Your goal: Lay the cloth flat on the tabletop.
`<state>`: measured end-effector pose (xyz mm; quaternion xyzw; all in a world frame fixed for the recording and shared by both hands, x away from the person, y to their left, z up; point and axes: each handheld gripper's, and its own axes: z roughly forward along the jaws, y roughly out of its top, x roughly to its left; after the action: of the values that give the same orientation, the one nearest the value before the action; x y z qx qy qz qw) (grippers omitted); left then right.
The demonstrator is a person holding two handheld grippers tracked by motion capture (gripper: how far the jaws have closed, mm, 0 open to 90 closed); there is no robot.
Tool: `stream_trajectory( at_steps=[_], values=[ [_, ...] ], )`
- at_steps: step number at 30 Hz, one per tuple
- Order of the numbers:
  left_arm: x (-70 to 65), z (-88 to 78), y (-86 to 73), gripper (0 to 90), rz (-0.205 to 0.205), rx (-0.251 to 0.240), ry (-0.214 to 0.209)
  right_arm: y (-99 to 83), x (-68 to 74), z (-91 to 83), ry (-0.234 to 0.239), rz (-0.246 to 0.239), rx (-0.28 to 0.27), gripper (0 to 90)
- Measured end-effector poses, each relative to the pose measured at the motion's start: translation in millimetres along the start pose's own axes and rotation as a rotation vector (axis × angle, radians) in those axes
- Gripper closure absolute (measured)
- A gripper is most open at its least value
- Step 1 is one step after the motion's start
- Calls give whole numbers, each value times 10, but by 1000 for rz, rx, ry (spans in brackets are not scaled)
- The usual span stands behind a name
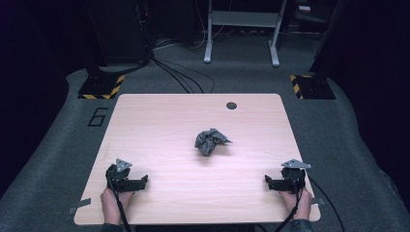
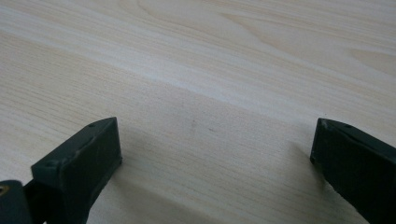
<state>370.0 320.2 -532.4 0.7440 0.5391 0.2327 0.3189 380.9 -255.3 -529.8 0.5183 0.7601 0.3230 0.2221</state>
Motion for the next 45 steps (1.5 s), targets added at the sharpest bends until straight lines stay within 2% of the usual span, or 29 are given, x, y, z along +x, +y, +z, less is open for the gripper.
stream_trajectory(
  at_steps=[11,18,19,22,27,33,45],
  values=[
    [0,0,1,0,0,0,-1,12,1,1,-1,-2,7,23],
    [3,-4,3,0,9,5,-7,25,5,-8,-4,22,3,51],
    [2,-4,2,0,10,4,-7,26,-11,-11,3,19,0,50],
    [2,-4,2,0,9,6,-7,47,-10,-20,33,58,-11,51],
    [2,-4,2,0,10,5,-7,132,80,-1,49,11,-10,55],
    [2,-4,2,0,9,5,-8,320,218,-5,105,-19,-26,59],
    [2,-3,2,0,10,4,-7,661,438,60,161,-84,-22,50]
  ],
)
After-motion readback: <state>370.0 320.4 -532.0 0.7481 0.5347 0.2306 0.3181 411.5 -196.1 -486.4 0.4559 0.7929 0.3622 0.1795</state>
